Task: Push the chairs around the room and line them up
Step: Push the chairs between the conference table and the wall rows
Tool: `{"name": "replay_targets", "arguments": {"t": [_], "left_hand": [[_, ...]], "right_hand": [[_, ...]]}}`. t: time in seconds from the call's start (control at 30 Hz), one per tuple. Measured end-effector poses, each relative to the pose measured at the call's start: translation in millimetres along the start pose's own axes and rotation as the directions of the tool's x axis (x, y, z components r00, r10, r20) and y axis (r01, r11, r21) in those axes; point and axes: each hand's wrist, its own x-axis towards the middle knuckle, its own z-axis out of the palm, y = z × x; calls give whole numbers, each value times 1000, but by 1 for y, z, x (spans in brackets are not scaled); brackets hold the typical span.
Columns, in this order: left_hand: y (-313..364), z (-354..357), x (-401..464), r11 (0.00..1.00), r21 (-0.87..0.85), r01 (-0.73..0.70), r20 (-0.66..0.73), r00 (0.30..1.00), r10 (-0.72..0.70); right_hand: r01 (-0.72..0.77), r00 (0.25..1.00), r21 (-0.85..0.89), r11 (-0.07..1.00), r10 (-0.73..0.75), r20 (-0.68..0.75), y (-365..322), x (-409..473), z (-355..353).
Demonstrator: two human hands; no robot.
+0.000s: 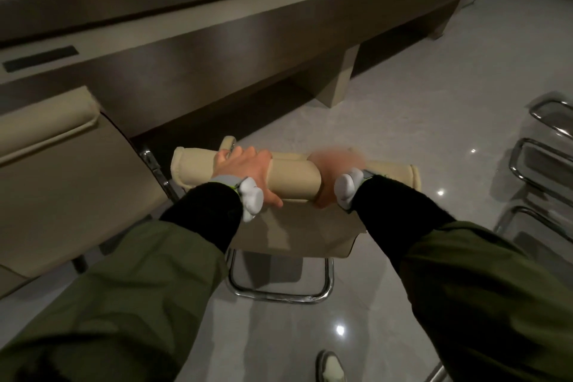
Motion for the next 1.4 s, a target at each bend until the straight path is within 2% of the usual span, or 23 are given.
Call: {"name": "replay_targets", "arguments": {"t": [0.2,0.53,0.67,0.77,0.93,1.1,1.4], "left_hand": [[20,-11,33,995,-12,99,42,994,-99],[33,-14,65,972,-36,231,42,972,-229],[30,-14,71,957,-32,289,36,957,-288],[29,-18,77,946,-37,323,35,946,-322],[24,-22,91,934,-30,356,0,934,-356],[16,-28,120,923,-14,384,15,923,-384],[-11,-45,175,912,-37,409,40,912,-408]], "right_hand": [[86,996,14,996,-86,-2,32,35,-13],[231,967,-30,972,-226,113,59,84,-33],[326,942,5,946,-325,82,61,100,-35],[348,933,-26,937,-343,108,59,115,-44],[382,924,-27,924,-380,48,60,138,-44],[383,921,-20,924,-380,88,64,176,-50],[435,900,-53,899,-432,55,65,237,-73]]}}
